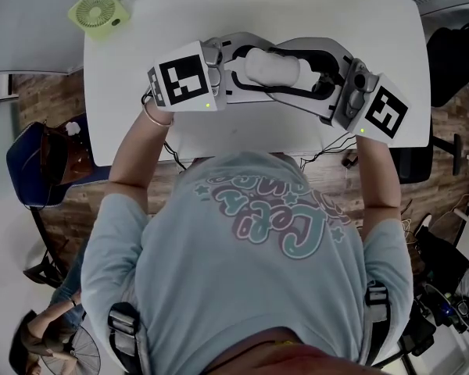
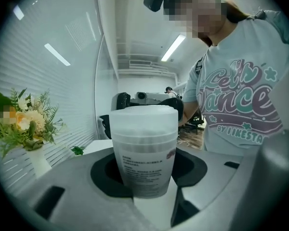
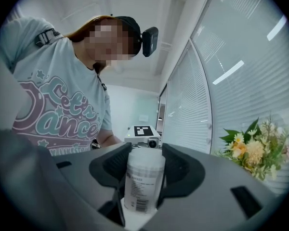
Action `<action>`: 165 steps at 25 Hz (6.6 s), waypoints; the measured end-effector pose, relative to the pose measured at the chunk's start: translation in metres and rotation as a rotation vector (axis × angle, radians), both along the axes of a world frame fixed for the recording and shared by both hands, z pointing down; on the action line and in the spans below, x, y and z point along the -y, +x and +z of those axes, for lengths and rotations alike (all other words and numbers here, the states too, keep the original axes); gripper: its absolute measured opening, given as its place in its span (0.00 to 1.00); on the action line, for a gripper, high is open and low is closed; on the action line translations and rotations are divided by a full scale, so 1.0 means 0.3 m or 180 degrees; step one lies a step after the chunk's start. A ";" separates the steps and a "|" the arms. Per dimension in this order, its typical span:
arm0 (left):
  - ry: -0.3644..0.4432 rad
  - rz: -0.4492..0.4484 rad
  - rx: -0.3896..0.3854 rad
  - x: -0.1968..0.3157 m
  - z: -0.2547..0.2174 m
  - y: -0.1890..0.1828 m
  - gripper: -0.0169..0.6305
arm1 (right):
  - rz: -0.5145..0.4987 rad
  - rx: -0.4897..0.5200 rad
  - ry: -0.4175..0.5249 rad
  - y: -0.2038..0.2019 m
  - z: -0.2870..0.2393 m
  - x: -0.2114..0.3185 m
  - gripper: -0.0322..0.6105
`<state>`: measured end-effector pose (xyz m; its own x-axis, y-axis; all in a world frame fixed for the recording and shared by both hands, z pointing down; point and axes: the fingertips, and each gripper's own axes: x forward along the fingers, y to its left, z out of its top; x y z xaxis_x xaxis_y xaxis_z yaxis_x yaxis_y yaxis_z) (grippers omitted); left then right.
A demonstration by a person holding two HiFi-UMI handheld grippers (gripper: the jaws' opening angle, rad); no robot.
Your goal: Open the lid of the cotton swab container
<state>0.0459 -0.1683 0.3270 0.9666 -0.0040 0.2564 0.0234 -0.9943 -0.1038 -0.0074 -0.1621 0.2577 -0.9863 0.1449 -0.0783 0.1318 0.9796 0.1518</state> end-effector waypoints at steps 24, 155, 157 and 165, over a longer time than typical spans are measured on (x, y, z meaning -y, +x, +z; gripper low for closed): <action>-0.0019 -0.0265 0.0320 0.004 0.089 -0.036 0.34 | 0.0045 -0.0774 -0.0192 -0.038 0.097 0.003 0.37; -0.0124 -0.0437 0.0126 0.024 0.047 -0.119 0.34 | 0.0379 -0.0744 -0.0647 -0.021 0.149 0.042 0.41; -0.0103 -0.0404 0.0145 0.019 0.047 -0.107 0.34 | 0.0362 -0.0770 -0.0593 -0.028 0.154 0.037 0.41; -0.0132 -0.0276 0.0160 -0.005 0.054 -0.076 0.34 | 0.0287 -0.0737 -0.0405 -0.068 0.178 0.015 0.38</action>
